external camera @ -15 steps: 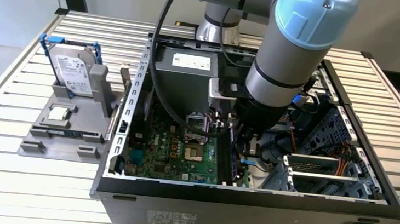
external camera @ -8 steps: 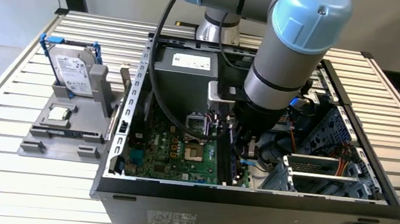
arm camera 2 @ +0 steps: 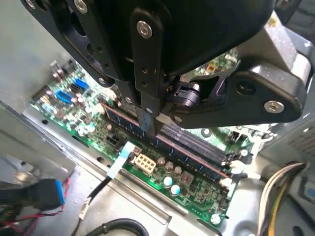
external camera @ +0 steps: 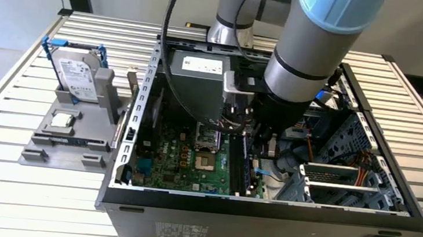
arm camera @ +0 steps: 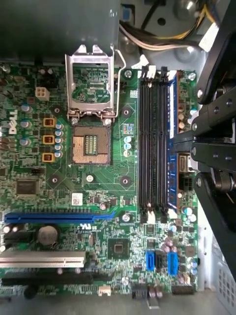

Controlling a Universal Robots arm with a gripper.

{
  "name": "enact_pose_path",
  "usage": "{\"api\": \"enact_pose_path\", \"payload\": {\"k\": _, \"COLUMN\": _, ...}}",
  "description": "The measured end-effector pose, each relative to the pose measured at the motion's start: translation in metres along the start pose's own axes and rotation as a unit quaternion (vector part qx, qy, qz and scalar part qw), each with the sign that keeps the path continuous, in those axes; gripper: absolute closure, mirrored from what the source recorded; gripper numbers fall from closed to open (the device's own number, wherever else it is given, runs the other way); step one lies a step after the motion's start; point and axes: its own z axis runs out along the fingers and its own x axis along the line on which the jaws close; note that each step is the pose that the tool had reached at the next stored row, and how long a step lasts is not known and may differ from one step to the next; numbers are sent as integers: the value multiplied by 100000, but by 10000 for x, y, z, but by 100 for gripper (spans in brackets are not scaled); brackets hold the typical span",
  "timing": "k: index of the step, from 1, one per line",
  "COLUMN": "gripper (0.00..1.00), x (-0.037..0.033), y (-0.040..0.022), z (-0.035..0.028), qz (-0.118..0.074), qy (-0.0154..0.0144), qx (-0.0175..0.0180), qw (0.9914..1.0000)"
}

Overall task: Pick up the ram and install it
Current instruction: 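Press down the ram until it locks into place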

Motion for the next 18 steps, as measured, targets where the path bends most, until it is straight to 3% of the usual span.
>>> {"api": "enact_pose_path", "payload": {"k": 15, "gripper": 100, "x": -28, "y": 11, "z": -682, "qz": 2, "qy": 45, "qx": -4, "qw": 100000}}
{"api": "enact_pose_path", "payload": {"k": 18, "gripper": 100, "x": -29, "y": 11, "z": -708, "qz": -2, "qy": 30, "qx": -1, "qw": 100000}}
